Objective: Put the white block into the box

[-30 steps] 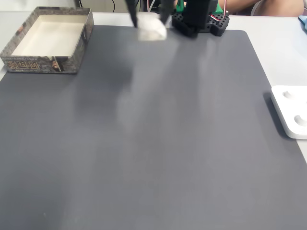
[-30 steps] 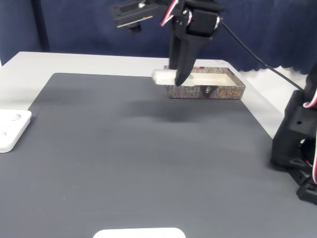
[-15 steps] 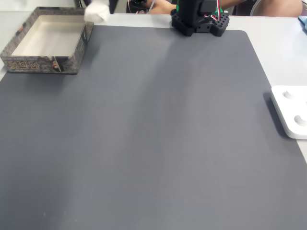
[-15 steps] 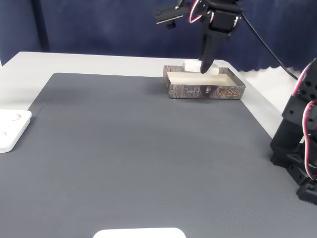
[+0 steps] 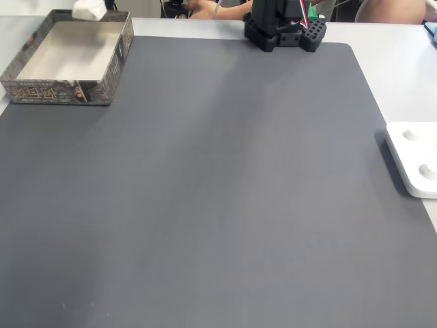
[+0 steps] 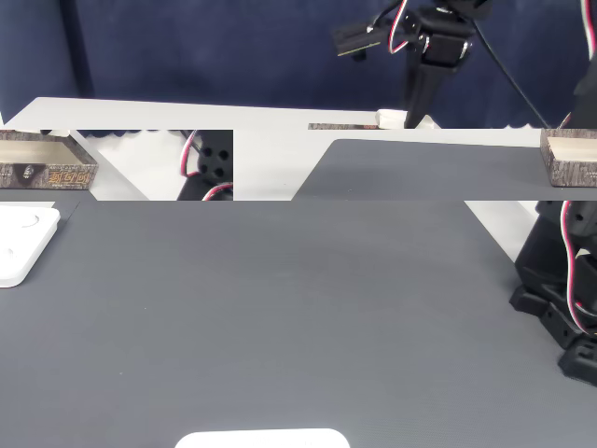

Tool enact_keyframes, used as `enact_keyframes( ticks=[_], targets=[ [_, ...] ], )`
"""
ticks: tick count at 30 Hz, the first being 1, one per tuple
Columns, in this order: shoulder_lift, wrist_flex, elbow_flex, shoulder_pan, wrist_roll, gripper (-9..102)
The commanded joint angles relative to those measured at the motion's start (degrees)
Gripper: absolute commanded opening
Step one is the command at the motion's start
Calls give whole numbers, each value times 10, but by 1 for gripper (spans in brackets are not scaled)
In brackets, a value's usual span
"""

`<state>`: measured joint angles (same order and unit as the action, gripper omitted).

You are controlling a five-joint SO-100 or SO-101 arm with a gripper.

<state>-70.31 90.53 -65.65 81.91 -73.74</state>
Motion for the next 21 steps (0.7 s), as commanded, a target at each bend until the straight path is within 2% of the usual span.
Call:
enact_keyframes(
  ticks=[1,9,21],
  targets=[
    [31,-7,83,4,-24,-2],
    [123,-15,168,-13,-47,-2],
    [185,-23,210,-21,-47,-2]
  ],
)
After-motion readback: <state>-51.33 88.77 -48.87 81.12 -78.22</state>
